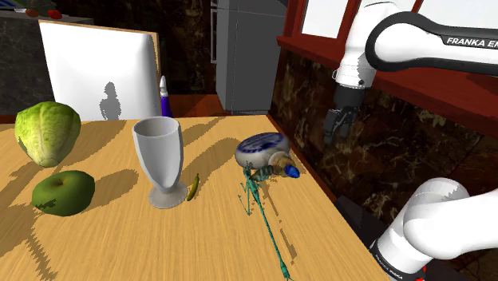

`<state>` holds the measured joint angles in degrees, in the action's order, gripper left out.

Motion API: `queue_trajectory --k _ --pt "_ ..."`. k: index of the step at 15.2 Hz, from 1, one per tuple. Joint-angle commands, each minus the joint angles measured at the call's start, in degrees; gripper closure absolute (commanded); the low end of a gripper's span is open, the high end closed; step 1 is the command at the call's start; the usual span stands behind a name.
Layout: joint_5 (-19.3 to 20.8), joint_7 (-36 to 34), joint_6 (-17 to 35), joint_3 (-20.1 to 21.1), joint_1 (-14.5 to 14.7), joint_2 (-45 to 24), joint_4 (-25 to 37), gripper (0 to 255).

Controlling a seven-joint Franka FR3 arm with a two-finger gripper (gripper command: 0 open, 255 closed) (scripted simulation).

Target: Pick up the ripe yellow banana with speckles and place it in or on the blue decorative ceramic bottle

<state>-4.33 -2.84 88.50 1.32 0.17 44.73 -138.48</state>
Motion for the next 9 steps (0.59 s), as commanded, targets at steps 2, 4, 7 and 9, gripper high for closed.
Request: queue_trajectory --k 2,4,7,9 --pt "-1.35 -1.92 1.11 1.12 0.25 -0.13 -0.59 0" --pt "-4.02 -5.69 3.47 3.42 0.74 -0.66 -1.54 0" --pt "-7.84 -11.23 7.35 6.92 1.50 -2.16 -2.37 0" --pt "-10.20 -14.81 10.14 9.30 1.92 -3.63 -2.50 0"
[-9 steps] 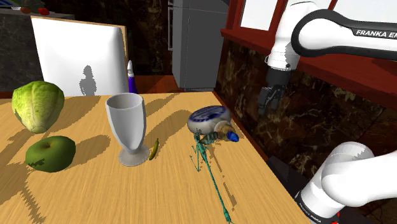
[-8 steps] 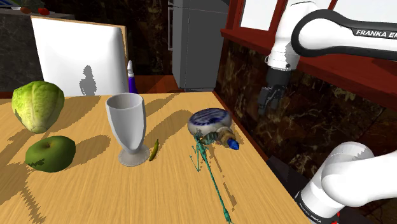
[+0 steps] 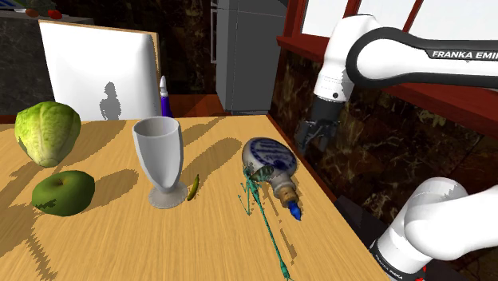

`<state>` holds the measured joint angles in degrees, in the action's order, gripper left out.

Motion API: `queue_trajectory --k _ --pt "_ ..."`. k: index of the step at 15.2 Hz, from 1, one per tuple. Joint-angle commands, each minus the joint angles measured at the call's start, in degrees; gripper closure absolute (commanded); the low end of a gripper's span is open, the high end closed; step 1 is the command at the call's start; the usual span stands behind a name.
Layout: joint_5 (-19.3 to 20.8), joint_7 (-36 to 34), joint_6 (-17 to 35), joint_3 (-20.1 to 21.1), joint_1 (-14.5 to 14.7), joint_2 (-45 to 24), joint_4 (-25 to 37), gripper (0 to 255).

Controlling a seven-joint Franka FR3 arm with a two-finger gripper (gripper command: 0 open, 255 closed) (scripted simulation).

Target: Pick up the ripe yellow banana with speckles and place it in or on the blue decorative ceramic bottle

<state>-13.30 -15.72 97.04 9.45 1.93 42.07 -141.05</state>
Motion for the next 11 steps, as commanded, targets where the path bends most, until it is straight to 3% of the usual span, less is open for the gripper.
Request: queue_trajectory --k 1,11 --pt "-2.35 -3.69 3.04 2.38 0.34 -1.85 0.14 0" --pt "-9.36 -21.04 18.26 14.43 0.41 -14.92 5.41 0"
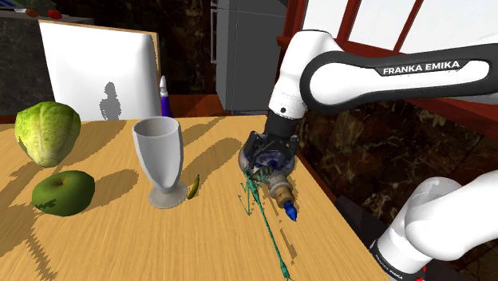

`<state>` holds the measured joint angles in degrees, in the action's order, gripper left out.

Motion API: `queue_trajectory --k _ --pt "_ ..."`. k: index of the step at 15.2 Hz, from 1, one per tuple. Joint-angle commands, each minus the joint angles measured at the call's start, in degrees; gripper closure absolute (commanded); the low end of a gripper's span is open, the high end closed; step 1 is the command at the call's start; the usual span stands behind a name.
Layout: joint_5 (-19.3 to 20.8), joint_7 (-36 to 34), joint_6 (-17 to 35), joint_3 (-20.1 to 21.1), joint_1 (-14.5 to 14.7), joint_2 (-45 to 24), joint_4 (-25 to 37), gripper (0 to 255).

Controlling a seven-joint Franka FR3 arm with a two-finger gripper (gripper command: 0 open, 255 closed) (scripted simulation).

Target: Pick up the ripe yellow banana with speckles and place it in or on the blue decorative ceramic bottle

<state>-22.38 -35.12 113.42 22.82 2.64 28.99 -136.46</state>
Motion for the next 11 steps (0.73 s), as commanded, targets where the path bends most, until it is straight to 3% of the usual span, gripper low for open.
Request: queue_trajectory --k 1,6,11 --pt "-0.41 -3.44 3.40 2.27 -0.51 -3.52 1.79 0" --pt "0.73 -12.82 10.50 9.31 -3.27 -12.57 7.77 0" --pt "7.18 -24.56 16.72 15.69 -5.91 -23.38 15.46 0"
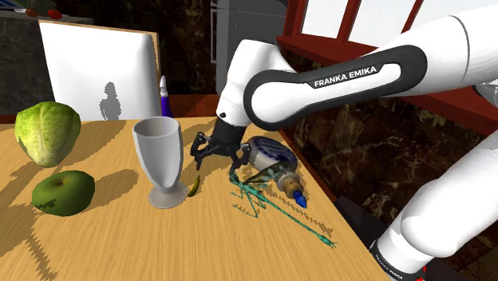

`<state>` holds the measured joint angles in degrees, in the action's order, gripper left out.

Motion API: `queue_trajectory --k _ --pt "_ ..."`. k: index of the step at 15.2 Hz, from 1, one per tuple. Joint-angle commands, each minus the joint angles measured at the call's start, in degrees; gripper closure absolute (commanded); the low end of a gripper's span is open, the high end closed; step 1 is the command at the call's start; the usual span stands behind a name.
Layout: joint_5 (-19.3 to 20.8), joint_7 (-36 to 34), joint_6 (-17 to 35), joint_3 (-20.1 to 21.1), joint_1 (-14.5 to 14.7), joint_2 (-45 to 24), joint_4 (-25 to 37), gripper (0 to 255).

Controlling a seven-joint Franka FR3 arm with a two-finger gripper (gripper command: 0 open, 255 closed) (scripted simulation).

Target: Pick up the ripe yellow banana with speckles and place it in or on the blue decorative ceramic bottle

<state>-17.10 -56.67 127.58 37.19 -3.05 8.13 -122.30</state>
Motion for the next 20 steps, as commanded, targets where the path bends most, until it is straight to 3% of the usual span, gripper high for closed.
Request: queue_trajectory --k 1,9,17,18,20 --pt "3.97 -5.74 3.59 2.11 -0.29 -4.94 3.05 0" --pt "9.28 -10.32 9.34 2.98 0.77 -11.30 3.20 0" --pt "9.61 -10.55 9.74 2.96 0.89 -11.69 3.13 0" --pt "9.56 -10.50 9.71 2.95 0.88 -11.63 3.12 255" --pt "9.61 -10.51 9.76 2.94 0.87 -11.71 3.12 255"
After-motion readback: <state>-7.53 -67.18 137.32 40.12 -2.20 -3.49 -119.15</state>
